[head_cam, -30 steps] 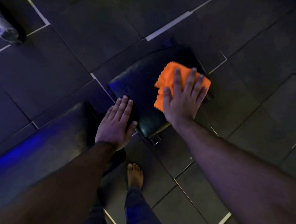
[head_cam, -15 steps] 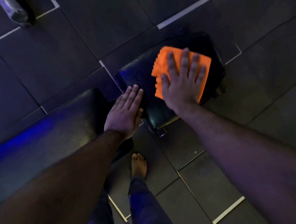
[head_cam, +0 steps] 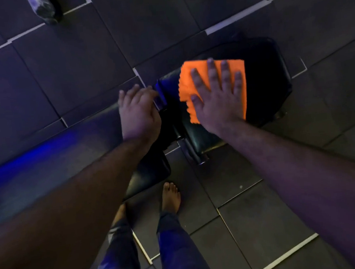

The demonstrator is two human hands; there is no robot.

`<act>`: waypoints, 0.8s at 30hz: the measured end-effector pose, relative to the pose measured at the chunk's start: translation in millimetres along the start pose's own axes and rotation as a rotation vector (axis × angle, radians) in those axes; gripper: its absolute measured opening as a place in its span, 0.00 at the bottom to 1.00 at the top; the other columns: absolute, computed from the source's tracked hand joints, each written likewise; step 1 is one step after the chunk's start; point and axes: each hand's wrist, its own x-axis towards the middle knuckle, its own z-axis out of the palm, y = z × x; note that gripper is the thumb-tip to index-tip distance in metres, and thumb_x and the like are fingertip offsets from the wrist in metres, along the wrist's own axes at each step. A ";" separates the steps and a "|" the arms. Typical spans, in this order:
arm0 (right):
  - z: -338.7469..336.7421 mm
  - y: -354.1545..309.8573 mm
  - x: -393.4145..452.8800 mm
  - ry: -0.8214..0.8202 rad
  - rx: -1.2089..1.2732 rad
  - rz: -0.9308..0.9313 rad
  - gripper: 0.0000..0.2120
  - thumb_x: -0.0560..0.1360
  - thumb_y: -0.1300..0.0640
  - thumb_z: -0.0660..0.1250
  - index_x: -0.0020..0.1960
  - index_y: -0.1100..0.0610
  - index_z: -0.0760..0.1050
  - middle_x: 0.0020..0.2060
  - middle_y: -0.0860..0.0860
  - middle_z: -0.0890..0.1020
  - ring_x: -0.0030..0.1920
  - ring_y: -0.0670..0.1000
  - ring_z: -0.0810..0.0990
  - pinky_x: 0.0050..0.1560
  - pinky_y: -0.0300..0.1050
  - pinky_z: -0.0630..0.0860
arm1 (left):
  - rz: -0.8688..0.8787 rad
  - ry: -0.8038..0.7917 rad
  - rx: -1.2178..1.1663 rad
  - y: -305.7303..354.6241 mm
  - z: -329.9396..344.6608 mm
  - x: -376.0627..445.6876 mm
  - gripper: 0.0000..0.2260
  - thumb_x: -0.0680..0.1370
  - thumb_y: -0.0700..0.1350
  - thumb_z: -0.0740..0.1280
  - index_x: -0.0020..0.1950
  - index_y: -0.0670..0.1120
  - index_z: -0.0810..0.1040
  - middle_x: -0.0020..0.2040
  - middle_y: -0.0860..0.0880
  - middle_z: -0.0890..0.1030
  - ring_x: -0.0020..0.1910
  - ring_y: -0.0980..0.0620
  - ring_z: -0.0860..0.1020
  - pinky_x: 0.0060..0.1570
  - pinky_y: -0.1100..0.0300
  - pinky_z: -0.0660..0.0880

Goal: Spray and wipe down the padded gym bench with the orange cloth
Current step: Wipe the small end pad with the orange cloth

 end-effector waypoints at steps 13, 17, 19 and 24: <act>30.1 -12.2 -105.2 -0.035 -0.037 -0.229 0.38 0.83 0.38 0.60 0.87 0.43 0.47 0.87 0.53 0.45 0.86 0.61 0.45 0.83 0.69 0.46 | 0.077 -0.050 0.109 -14.6 -14.1 17.3 0.18 0.83 0.43 0.59 0.69 0.43 0.82 0.73 0.43 0.81 0.78 0.38 0.72 0.82 0.34 0.56; 27.2 -6.0 -97.1 -0.015 -0.018 -0.103 0.35 0.84 0.37 0.55 0.87 0.42 0.46 0.87 0.51 0.48 0.86 0.59 0.47 0.83 0.68 0.46 | 0.149 -0.170 0.126 -13.5 -6.5 5.3 0.19 0.85 0.44 0.60 0.73 0.42 0.80 0.77 0.42 0.78 0.78 0.37 0.72 0.81 0.37 0.60; 21.3 -23.9 -56.6 0.023 0.014 -0.019 0.34 0.84 0.37 0.54 0.87 0.42 0.48 0.87 0.53 0.50 0.86 0.61 0.49 0.82 0.70 0.46 | 0.183 -0.163 0.129 -15.1 -4.6 1.1 0.18 0.86 0.44 0.61 0.74 0.41 0.79 0.77 0.41 0.78 0.77 0.36 0.74 0.81 0.38 0.62; 4.2 -64.9 29.0 0.002 0.030 0.020 0.31 0.84 0.38 0.52 0.85 0.43 0.55 0.86 0.57 0.53 0.85 0.66 0.50 0.80 0.74 0.47 | 0.098 -0.094 0.037 -8.7 -6.0 8.2 0.19 0.86 0.43 0.59 0.75 0.40 0.77 0.76 0.40 0.78 0.74 0.37 0.75 0.79 0.40 0.64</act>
